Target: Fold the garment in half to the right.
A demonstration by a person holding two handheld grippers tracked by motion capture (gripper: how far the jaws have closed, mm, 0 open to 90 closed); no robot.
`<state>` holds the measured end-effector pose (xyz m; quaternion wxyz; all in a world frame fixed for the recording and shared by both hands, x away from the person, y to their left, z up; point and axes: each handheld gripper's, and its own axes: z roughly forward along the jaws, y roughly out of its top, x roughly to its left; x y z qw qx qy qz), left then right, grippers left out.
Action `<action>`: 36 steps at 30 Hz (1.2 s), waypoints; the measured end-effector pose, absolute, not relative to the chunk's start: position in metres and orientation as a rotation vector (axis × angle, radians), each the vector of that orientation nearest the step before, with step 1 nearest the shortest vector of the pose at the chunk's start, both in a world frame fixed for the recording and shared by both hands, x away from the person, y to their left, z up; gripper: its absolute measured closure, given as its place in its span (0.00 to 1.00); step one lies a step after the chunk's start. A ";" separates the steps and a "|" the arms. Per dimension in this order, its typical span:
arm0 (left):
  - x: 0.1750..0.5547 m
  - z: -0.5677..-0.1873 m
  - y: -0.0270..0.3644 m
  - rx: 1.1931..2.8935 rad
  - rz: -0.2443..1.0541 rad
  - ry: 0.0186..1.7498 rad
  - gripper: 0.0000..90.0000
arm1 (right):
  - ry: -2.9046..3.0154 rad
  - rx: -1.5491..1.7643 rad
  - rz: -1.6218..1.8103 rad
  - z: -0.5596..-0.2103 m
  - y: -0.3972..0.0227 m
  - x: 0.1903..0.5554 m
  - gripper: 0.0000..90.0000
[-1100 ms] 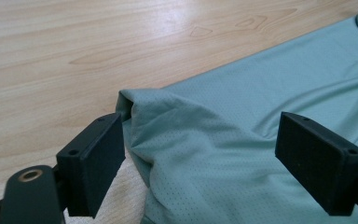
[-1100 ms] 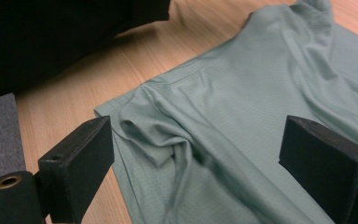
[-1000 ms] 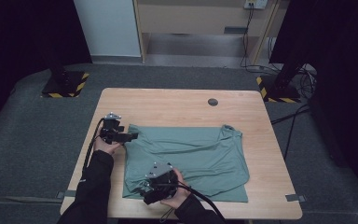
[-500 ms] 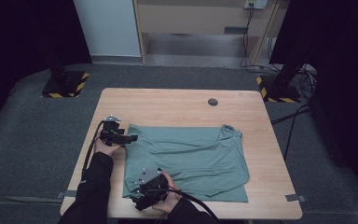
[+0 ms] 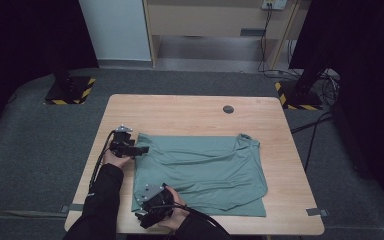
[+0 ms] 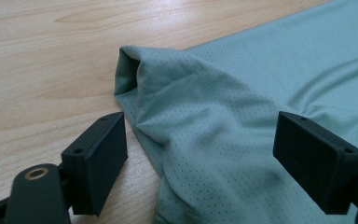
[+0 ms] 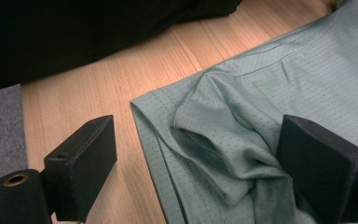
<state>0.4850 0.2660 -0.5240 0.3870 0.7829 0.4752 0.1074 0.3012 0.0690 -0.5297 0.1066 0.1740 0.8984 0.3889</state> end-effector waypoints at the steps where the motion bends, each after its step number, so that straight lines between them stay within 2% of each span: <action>1: 0.486 -0.525 0.266 1.993 0.273 1.211 0.19 | 2.643 0.511 1.144 -0.531 0.070 0.301 0.14; 15: 0.486 -0.529 0.258 1.978 0.298 1.189 0.25 | 2.635 0.510 1.115 -0.538 0.074 0.305 0.15; 22: 0.481 -0.529 0.249 1.983 0.349 1.190 0.40 | 2.638 0.555 1.113 -0.537 0.074 0.304 0.20; 29: 0.481 -0.529 0.243 1.963 0.356 1.230 0.62 | 2.567 0.613 1.138 -0.538 0.069 0.303 0.40; 36: 0.481 -0.528 0.244 1.945 0.362 1.291 0.81 | 2.482 0.642 1.135 -0.539 0.066 0.301 0.72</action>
